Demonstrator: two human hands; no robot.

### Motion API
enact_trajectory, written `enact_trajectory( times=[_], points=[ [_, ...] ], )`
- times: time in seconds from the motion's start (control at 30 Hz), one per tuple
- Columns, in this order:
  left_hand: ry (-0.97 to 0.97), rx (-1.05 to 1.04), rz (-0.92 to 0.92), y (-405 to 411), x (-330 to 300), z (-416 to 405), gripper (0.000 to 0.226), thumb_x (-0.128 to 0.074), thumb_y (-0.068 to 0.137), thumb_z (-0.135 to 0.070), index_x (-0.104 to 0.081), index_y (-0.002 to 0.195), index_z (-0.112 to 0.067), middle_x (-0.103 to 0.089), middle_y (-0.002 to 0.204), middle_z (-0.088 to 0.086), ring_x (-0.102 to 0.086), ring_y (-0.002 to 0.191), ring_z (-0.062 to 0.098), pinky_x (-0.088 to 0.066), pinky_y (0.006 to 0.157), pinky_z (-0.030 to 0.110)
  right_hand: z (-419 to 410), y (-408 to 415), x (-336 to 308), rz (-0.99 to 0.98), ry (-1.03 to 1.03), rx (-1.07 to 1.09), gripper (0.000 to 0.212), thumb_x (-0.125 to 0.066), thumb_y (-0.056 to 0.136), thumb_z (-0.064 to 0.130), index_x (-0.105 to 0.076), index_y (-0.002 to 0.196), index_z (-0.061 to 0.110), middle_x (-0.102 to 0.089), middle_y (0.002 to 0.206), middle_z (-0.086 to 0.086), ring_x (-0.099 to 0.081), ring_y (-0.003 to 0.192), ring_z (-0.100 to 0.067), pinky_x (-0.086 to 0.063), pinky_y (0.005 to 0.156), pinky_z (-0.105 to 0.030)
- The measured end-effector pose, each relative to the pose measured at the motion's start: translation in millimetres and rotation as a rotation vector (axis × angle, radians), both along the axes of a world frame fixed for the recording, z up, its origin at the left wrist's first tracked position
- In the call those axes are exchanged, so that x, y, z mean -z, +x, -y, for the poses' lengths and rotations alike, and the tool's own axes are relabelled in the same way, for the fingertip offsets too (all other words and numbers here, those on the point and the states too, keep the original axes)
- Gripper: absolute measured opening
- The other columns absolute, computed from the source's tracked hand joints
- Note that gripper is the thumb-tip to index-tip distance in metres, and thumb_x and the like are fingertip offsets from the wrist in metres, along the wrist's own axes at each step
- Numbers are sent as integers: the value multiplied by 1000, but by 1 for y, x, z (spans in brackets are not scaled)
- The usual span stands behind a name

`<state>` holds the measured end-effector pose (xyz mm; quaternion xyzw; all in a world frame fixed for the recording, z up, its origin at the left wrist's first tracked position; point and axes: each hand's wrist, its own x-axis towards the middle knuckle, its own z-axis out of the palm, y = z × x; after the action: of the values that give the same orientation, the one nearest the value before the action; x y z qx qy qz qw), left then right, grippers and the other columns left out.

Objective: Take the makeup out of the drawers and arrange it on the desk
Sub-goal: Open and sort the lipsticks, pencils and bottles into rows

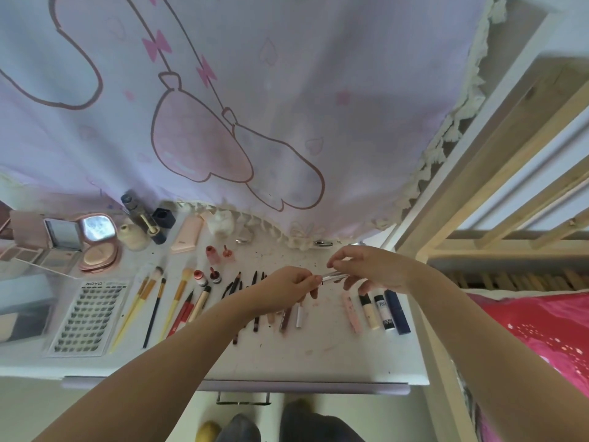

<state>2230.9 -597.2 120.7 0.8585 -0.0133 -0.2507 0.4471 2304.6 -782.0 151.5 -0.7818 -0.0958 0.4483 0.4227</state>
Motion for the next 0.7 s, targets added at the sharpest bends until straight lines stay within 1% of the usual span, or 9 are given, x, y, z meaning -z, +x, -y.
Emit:
enact_trajectory(
  times=[0.07, 0.17, 0.27, 0.33, 0.43, 0.5, 0.57, 0.63, 0.7],
  points=[
    [6, 16, 13, 0, 0, 1, 32, -37, 100, -37, -59, 92, -15, -45, 59, -6, -40, 51, 9, -40, 49, 22, 0, -1, 0, 13, -78, -65, 29, -47, 98, 34, -59, 90, 8, -60, 69, 0, -47, 49, -6, -37, 46, -16],
    [-59, 16, -39, 2, 2, 2, 29, -38, 99, -39, -54, 90, -16, -46, 60, -6, -39, 51, 11, -37, 52, 24, 7, 4, 0, 18, -102, -117, 27, -49, 98, 27, -54, 78, 9, -52, 60, 2, -37, 44, -5, -32, 43, -15],
    [-218, 27, -158, 0, 7, 0, 33, -36, 100, -40, -49, 82, -16, -39, 59, -6, -29, 49, 10, -28, 49, 24, 22, 9, 2, -55, -42, -81, 14, -50, 97, 16, -56, 87, 8, -54, 64, 2, -41, 49, -5, -35, 48, -16],
    [-374, 41, -301, -3, 12, -10, 35, -34, 101, -40, -45, 78, -16, -30, 57, -6, -21, 48, 9, -20, 45, 22, 34, 11, 4, -84, -13, -24, 7, -50, 96, 10, -55, 91, 7, -54, 62, 4, -43, 50, -5, -37, 49, -16],
    [-501, -17, -453, -10, 28, -33, 36, -33, 101, -41, -47, 76, -18, -30, 57, -5, -19, 48, 9, -17, 43, 20, 54, 11, 8, -88, -46, 88, 6, -51, 95, 6, -57, 95, 5, -58, 69, -1, -48, 57, -9, -40, 52, -19],
    [-532, -169, -472, -13, 37, -39, 33, -33, 102, -33, -50, 82, -14, -40, 60, -3, -29, 49, 10, -25, 46, 21, 62, 8, 15, -92, -93, 174, 8, -50, 95, 5, -57, 98, 3, -62, 77, -6, -52, 65, -13, -43, 58, -22],
    [-549, -327, -449, -12, 43, -31, 25, -35, 102, -22, -53, 92, -8, -55, 69, 2, -48, 58, 13, -44, 58, 25, 61, 4, 30, -124, -103, 304, 12, -51, 95, 6, -57, 105, 4, -67, 90, -10, -59, 78, -17, -49, 67, -26],
    [-504, -409, -406, -8, 46, -15, 20, -38, 101, -16, -56, 99, -5, -66, 84, 6, -62, 74, 18, -53, 75, 31, 54, -6, 47, -196, -25, 476, 17, -51, 95, 6, -55, 111, 7, -67, 99, -10, -62, 85, -19, -53, 71, -30],
    [-411, -456, -363, -4, 52, 4, 18, -41, 100, -15, -54, 108, -5, -70, 95, 8, -67, 84, 18, -53, 82, 32, 44, -22, 67, -301, 152, 676, 18, -48, 96, 4, -55, 113, 8, -68, 98, -9, -63, 85, -19, -54, 70, -32]
  ],
)
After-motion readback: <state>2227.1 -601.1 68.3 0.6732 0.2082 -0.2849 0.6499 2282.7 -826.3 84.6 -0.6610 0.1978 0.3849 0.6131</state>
